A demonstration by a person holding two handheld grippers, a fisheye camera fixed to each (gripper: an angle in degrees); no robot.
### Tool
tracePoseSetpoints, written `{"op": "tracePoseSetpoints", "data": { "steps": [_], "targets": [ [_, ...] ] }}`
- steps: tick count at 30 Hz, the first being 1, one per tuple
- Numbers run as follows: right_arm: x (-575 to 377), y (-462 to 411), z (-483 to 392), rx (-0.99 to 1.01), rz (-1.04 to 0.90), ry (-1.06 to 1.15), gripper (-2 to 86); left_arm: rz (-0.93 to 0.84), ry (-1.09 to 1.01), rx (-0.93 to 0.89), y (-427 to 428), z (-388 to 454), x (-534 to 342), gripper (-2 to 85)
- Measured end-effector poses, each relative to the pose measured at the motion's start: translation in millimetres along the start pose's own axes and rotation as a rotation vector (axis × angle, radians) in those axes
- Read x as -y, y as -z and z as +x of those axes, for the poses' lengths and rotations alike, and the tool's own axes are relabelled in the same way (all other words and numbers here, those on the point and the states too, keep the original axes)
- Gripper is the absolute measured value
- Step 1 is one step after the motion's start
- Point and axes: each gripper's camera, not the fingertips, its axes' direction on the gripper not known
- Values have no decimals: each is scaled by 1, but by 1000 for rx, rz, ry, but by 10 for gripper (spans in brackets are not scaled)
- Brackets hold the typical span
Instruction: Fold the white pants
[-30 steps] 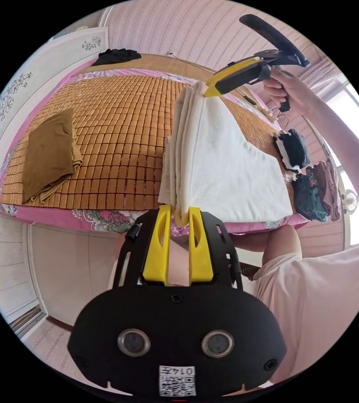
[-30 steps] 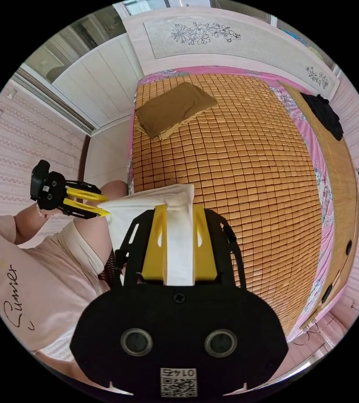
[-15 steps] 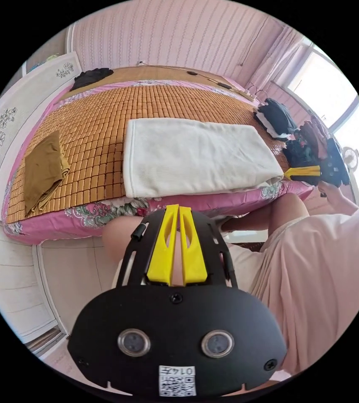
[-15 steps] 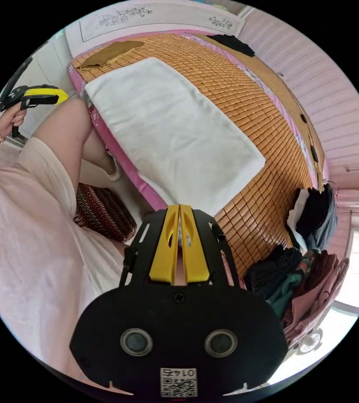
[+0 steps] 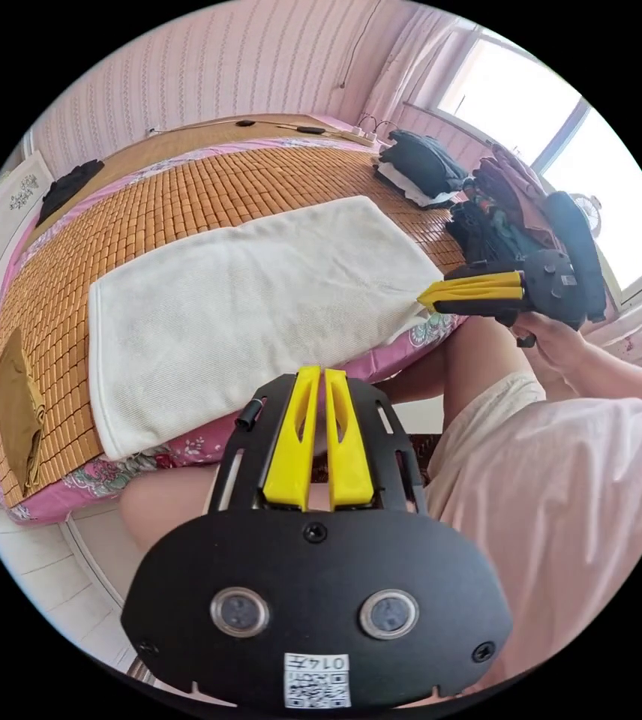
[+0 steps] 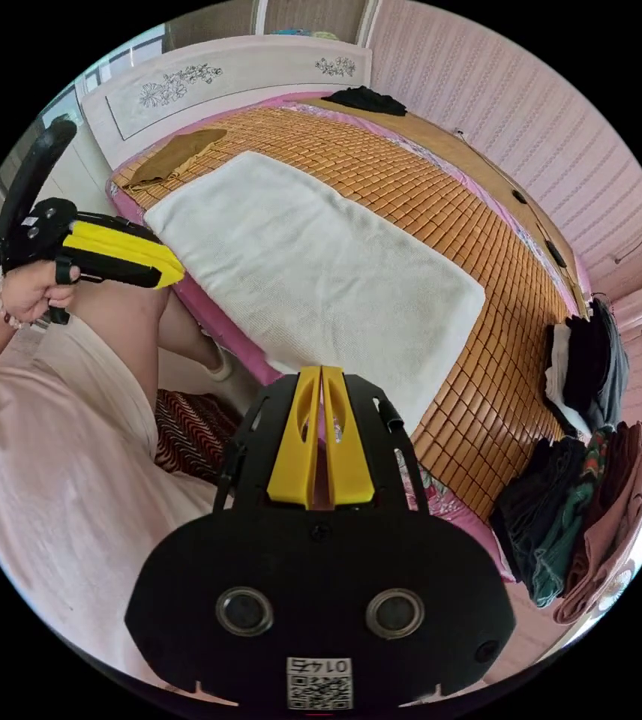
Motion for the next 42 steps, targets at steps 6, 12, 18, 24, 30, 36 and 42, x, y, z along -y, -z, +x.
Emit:
{"op": "tracePoseSetpoints", "data": {
  "steps": [6,12,18,24,30,36,42],
  "targets": [
    [50,-37,-18,7,-174,68,-10,-103,-55,71,-57,7,28,-8],
    [55,-76,-44,-94,-185,123,-10,-209,-62,82,-115,2,31,-9],
    [100,-37,-33,-7,-157,269,-10,-63,-106,88,-84,3,41,-10],
    [213,-57,-7,-14,-191,276,-9,-52,-101,108,-115,-3,82,-10],
    [261,-132,1,97,-364,155,-6,-123,-227,79,-169,-15,90,-10],
    [292,-112,-14,-31,-355,322,-9,-65,-307,138,-153,-20,99,-10],
    [340,-151,-2,7,-436,256,-8,-211,-351,78,-204,-26,114,-10]
  ]
}}
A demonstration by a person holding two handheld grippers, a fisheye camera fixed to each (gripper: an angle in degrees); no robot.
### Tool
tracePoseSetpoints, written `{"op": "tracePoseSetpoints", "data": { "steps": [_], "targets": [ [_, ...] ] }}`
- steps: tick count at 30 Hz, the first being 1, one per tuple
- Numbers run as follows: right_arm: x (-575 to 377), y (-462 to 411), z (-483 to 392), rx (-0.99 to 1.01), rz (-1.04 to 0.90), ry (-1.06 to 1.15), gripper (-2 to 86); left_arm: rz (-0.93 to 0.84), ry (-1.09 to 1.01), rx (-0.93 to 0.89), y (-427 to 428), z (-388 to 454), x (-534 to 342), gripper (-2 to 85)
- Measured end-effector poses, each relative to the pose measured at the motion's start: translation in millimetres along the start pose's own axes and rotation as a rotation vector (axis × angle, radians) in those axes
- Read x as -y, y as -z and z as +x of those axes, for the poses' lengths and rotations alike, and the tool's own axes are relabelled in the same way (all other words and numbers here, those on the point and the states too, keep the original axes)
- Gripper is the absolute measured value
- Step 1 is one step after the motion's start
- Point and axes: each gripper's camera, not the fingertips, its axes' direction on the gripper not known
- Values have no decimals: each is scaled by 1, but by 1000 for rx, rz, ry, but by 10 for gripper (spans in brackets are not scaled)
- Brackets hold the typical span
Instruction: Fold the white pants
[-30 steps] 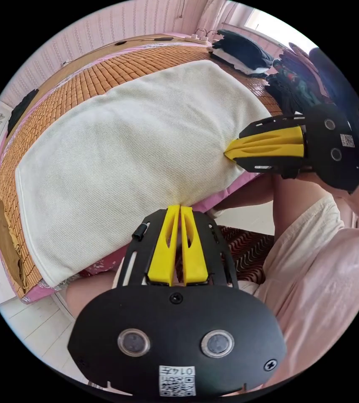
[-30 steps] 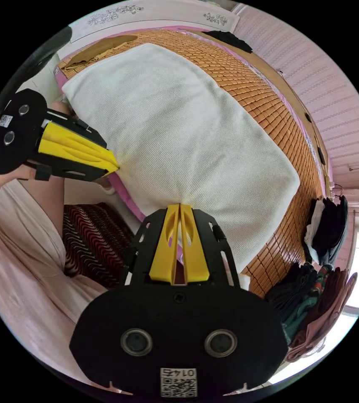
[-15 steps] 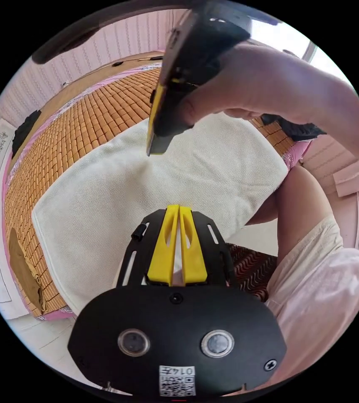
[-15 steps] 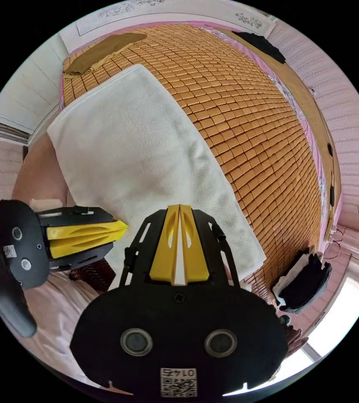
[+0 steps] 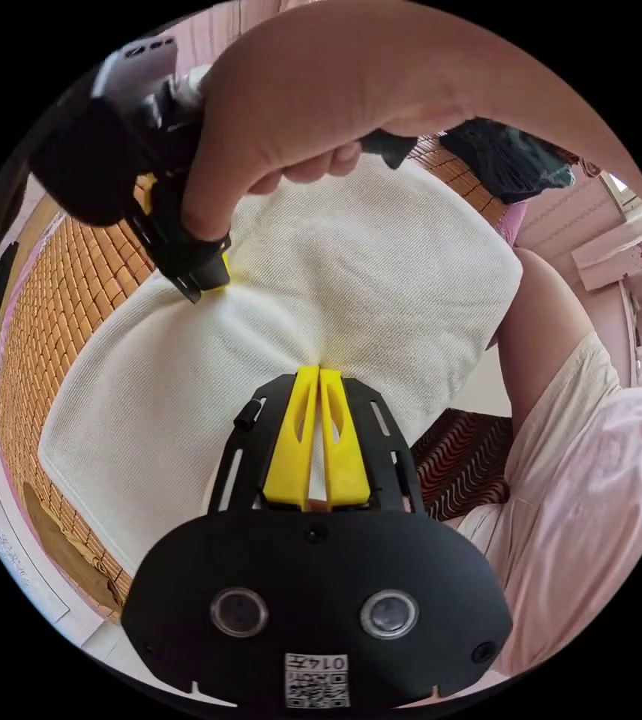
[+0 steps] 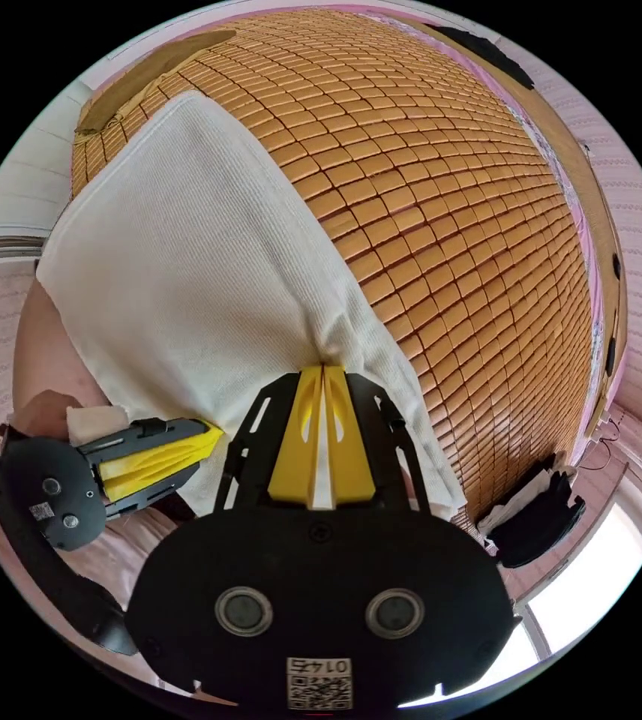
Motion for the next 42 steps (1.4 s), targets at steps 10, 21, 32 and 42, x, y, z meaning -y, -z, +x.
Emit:
{"op": "tracePoseSetpoints", "data": {
  "steps": [10,21,32,42],
  "targets": [
    [25,-5,-20,-160,-93,168,-9,-86,-193,21,-4,18,10,-10],
    [18,-17,-15,-184,-156,197,-8,-82,-164,12,-44,26,3,-10],
    [-108,-4,30,-47,176,-143,-6,33,-53,80,-30,51,-25,-8],
    [-422,-76,89,259,316,-638,158,248,-148,52,-1,104,-11,73]
  ]
}}
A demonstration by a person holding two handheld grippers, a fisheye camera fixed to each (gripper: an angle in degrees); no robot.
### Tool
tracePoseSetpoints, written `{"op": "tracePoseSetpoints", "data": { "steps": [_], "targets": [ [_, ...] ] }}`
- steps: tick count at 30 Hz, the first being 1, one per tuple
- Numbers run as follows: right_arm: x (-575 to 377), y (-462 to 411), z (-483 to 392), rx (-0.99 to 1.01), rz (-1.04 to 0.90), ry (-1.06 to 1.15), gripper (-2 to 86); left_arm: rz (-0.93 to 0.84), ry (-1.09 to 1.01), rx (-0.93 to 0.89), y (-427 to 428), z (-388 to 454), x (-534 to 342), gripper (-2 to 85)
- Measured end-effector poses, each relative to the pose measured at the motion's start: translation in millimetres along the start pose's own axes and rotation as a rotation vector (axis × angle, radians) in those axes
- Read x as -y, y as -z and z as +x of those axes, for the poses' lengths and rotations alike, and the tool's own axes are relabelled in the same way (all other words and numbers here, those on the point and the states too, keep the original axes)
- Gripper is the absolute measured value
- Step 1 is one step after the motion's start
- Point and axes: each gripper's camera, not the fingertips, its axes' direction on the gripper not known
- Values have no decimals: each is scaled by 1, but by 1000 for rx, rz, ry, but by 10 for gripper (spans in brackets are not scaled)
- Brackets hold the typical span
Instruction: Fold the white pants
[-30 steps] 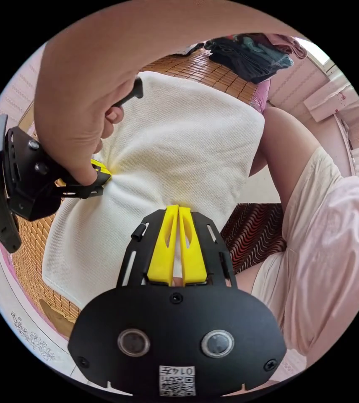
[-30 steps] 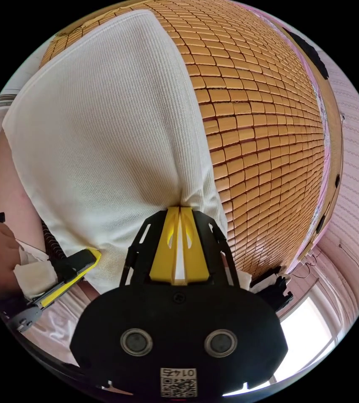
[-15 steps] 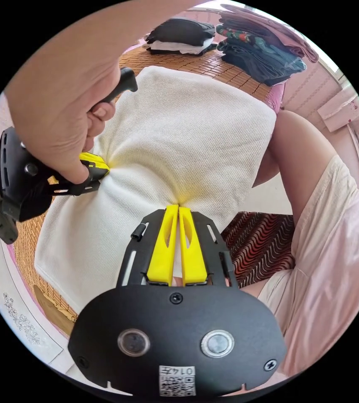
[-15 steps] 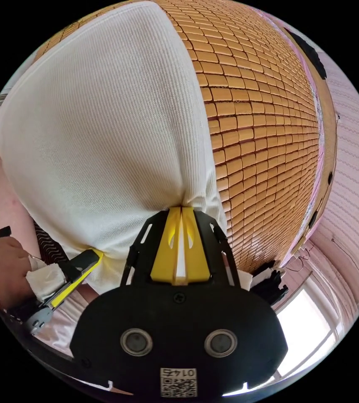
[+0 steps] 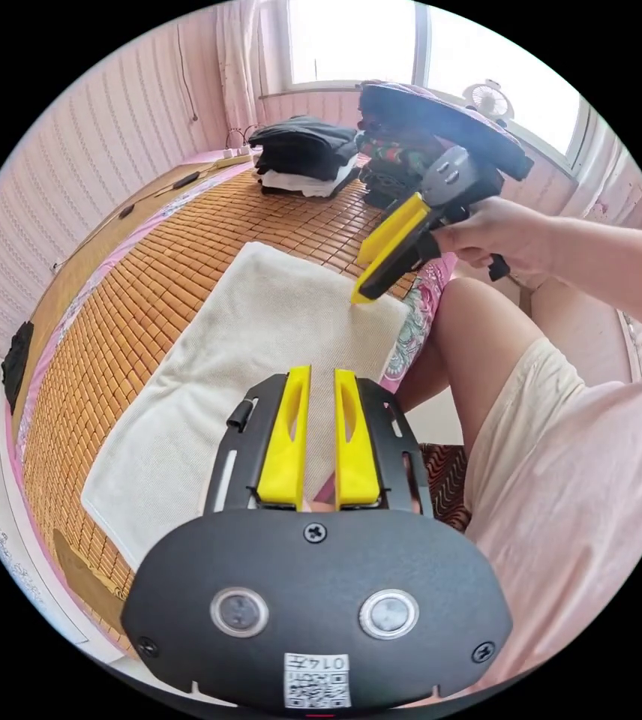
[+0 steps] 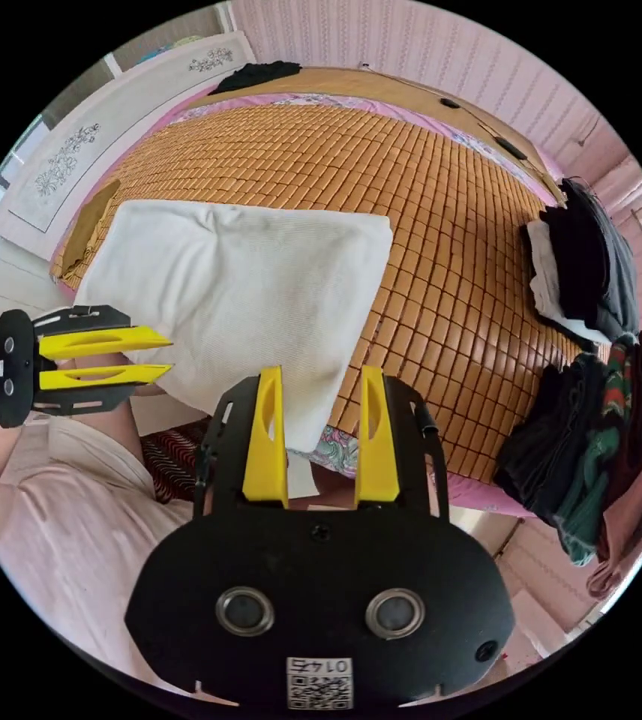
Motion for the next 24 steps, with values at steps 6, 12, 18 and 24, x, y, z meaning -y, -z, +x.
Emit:
{"op": "tracePoseSetpoints", "data": {
  "steps": [6,12,18,24],
  "targets": [
    [-64,-19,66,305,78,-213,146,-23,1,-65,-21,26,7,129],
    [-88,-8,92,213,79,-194,178,-85,15,-98,-34,39,9,137],
    [-100,-34,112,387,39,-200,118,-143,-26,-80,-49,57,12,139],
    [-115,-21,115,369,45,-132,79,-164,-54,-45,-54,77,6,137]
  ]
}}
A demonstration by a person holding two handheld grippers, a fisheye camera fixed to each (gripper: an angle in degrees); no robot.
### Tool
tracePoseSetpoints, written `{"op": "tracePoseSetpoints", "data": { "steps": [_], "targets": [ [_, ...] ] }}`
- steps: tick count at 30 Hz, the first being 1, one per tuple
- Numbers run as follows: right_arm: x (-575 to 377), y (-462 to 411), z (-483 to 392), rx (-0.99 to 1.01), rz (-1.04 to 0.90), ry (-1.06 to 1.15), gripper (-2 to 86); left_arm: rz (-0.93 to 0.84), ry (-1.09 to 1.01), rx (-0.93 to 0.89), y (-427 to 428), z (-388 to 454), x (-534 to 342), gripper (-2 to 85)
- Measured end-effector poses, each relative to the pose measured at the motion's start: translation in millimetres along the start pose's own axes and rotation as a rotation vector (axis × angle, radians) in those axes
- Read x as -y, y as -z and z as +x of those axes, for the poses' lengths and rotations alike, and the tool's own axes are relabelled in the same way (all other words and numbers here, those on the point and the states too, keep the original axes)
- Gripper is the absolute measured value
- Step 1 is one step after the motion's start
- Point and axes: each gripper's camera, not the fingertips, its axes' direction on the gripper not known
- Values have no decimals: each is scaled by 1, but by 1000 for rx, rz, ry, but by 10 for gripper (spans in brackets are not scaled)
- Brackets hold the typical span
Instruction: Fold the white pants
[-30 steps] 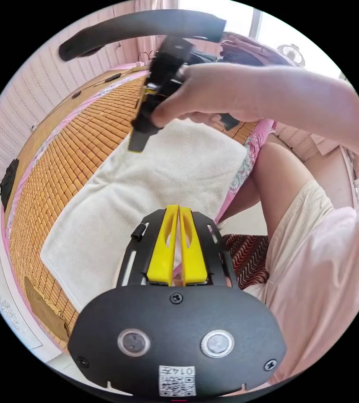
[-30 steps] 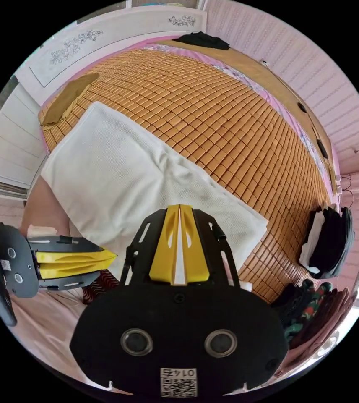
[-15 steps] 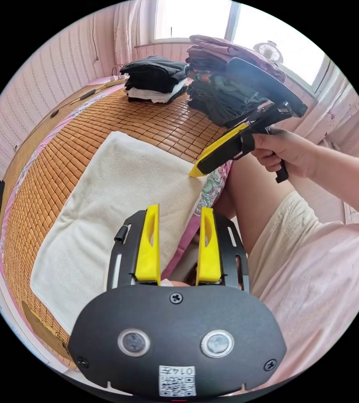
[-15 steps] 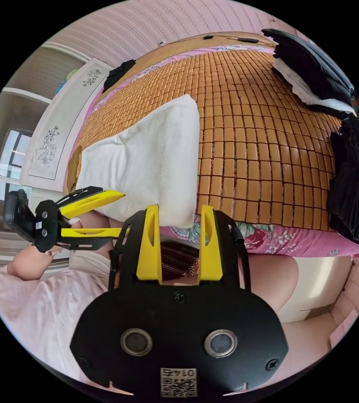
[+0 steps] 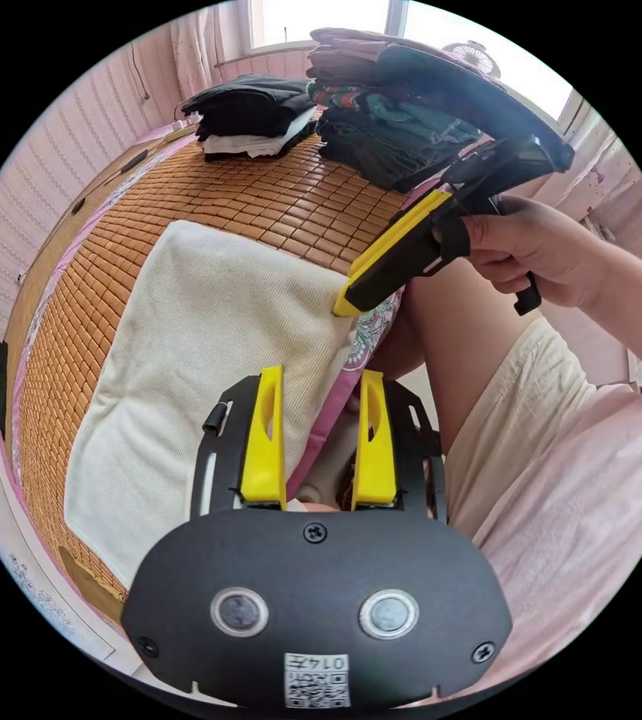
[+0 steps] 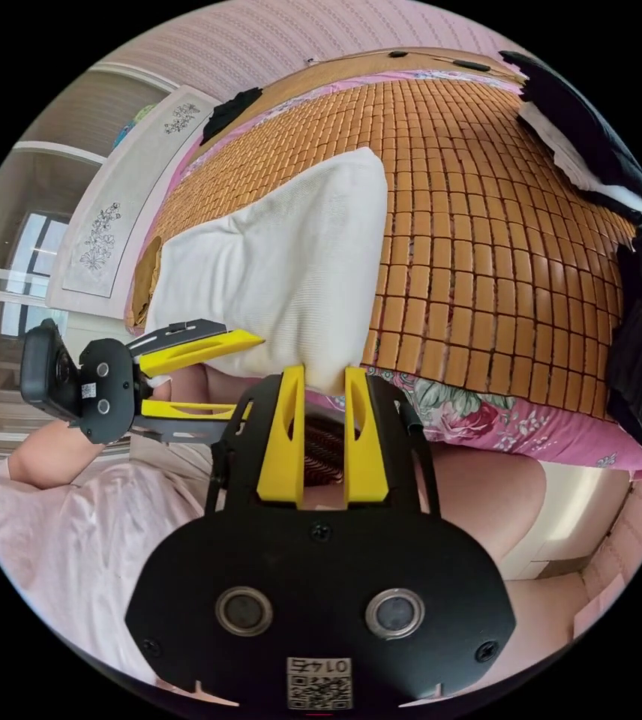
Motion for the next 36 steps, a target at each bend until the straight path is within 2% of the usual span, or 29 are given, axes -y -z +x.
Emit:
{"op": "tracePoseSetpoints", "data": {
  "steps": [7,10,12,17,23,26,32,36],
  "targets": [
    [-23,25,-26,60,89,107,69,-4,-28,76,7,26,-9,117],
    [-26,29,-49,-4,77,208,70,-14,-44,212,10,38,-14,68],
    [-27,28,-59,-98,57,237,78,1,-10,207,12,36,-19,55],
    [-30,52,-29,-72,128,140,119,69,147,54,23,12,-33,44],
    [-2,54,36,26,132,-23,205,79,118,78,33,20,-41,44],
    [16,37,60,129,133,-100,216,123,136,80,58,19,-55,44],
    [34,-3,81,400,101,-170,171,141,170,25,85,14,-91,42],
    [28,7,87,402,141,-139,76,186,142,6,92,18,-94,43]
  ]
}}
